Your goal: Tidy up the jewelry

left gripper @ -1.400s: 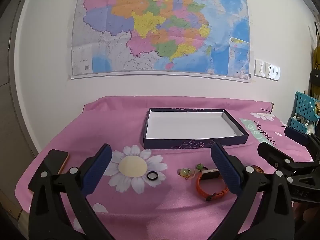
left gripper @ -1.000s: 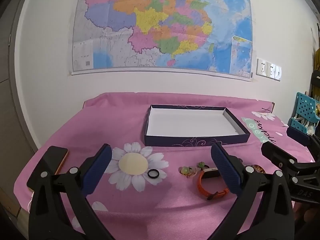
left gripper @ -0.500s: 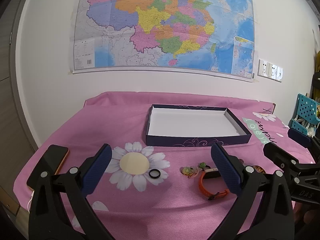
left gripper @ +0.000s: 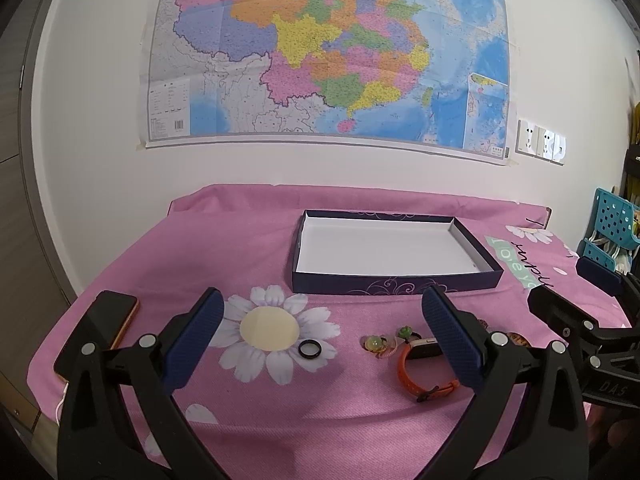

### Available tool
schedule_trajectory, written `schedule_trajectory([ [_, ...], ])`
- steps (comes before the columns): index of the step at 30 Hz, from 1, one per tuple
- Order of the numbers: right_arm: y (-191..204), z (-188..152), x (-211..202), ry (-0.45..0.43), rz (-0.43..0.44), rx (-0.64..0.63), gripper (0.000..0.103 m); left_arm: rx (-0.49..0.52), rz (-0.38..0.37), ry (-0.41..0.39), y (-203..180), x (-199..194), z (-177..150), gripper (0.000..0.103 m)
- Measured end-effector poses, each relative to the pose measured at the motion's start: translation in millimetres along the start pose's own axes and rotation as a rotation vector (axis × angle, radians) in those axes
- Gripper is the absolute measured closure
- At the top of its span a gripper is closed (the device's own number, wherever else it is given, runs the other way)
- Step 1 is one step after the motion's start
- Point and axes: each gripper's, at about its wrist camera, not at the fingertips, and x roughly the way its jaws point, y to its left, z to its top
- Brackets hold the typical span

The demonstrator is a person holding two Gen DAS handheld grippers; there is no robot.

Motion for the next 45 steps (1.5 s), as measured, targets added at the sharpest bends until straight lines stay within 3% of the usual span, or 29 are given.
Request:
schedule_trajectory([
  [45,0.0,3.0,2.1,0.009,0.005,0.010,0.007,0.006,-0.001,0.011,-1.8,2.3,2.4,0.005],
])
